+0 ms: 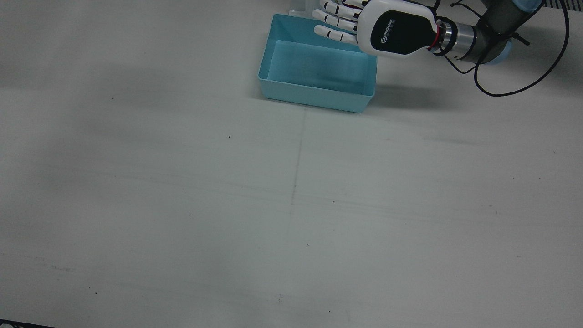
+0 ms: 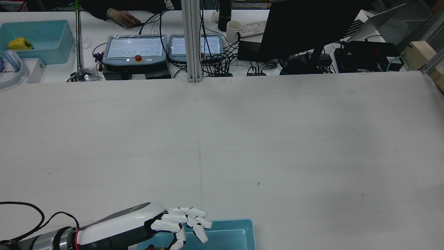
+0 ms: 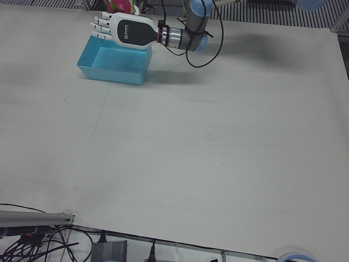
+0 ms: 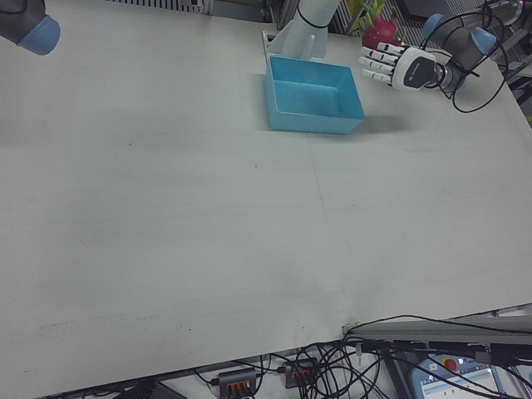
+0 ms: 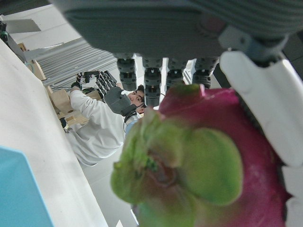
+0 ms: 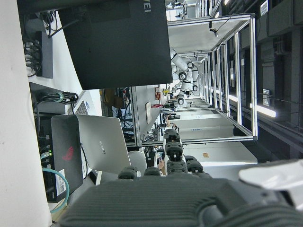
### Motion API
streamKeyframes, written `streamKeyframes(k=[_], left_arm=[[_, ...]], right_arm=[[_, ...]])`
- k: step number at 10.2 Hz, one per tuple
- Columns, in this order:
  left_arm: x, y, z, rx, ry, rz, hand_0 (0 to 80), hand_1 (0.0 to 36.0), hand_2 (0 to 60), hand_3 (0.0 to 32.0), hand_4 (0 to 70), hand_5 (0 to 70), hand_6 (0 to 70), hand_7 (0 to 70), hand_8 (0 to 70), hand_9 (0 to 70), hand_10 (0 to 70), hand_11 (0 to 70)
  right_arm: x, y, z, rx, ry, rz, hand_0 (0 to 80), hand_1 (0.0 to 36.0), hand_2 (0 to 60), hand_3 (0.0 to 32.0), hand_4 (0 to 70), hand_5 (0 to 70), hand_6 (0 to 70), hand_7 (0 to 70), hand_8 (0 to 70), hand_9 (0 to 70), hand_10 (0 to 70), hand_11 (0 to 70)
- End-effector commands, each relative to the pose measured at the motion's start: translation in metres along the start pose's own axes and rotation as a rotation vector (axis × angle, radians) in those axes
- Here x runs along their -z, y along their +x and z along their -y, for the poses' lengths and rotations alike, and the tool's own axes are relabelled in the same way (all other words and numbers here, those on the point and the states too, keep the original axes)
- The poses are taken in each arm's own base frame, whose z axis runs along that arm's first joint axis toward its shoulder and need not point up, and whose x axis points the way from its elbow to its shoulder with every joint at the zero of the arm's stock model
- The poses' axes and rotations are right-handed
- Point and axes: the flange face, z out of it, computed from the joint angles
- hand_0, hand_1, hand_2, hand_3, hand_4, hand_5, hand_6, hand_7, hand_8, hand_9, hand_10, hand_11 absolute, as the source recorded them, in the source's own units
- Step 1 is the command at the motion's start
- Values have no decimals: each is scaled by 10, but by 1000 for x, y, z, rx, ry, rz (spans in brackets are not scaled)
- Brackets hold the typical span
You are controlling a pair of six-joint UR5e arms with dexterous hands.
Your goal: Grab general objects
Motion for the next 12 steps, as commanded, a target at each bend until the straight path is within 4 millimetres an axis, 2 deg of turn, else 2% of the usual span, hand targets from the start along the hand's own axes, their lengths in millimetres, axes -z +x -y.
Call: streamKeyframes(k=[1,2,3,4,5,6,7,8,9,11,12], left_arm=[[-6,-38,12,39,36,73,594,274,524,0,553,700,195,284,211,114,79,127],[-1,-46,17,63,47,90,566,253,499,0,503,700,180,266,203,103,75,119],[0,-44,19,56,49,89,545,225,440,0,469,700,171,254,197,97,71,112],[-1,-42,18,52,46,85,525,157,202,0,365,700,143,239,182,82,63,99],[-2,-41,17,45,44,82,490,82,5,138,103,506,71,214,156,64,51,80],[-2,-40,17,42,43,81,474,47,0,320,0,343,30,188,148,55,51,79],[-3,-37,16,41,43,76,458,19,0,320,0,248,13,163,145,46,53,79],[-4,-35,16,40,41,72,441,2,0,320,0,204,0,128,135,27,44,66],[-3,-34,15,40,39,71,423,0,0,320,0,188,0,103,130,15,29,43],[-3,-33,15,42,40,70,408,0,0,320,0,187,0,98,128,12,19,27],[-1,-25,23,32,52,65,406,0,0,320,0,189,0,100,129,14,20,29]], right_arm=[[-1,1,-1,0,-3,-1,0,0,0,0,0,0,0,0,0,0,0,0],[0,0,-1,0,-1,1,0,0,0,0,0,0,0,0,0,0,0,0],[-1,0,-2,0,-3,0,0,0,0,0,0,0,0,0,0,0,0,0],[0,0,-1,0,-1,1,0,0,0,0,0,0,0,0,0,0,0,0],[0,0,-1,0,-1,1,0,0,0,0,0,0,0,0,0,0,0,0],[0,0,-1,0,-1,1,0,0,0,0,0,0,0,0,0,0,0,0],[0,0,-1,0,-1,-1,0,0,0,0,0,0,0,0,0,0,0,0],[0,0,-1,0,-1,1,0,0,0,0,0,0,0,0,0,0,0,0],[0,0,-1,0,-1,1,0,0,0,0,0,0,0,0,0,0,0,0],[0,0,-1,0,-1,1,0,0,0,0,0,0,0,0,0,0,0,0],[0,0,0,0,0,-1,0,0,0,0,0,0,0,0,0,0,0,0]])
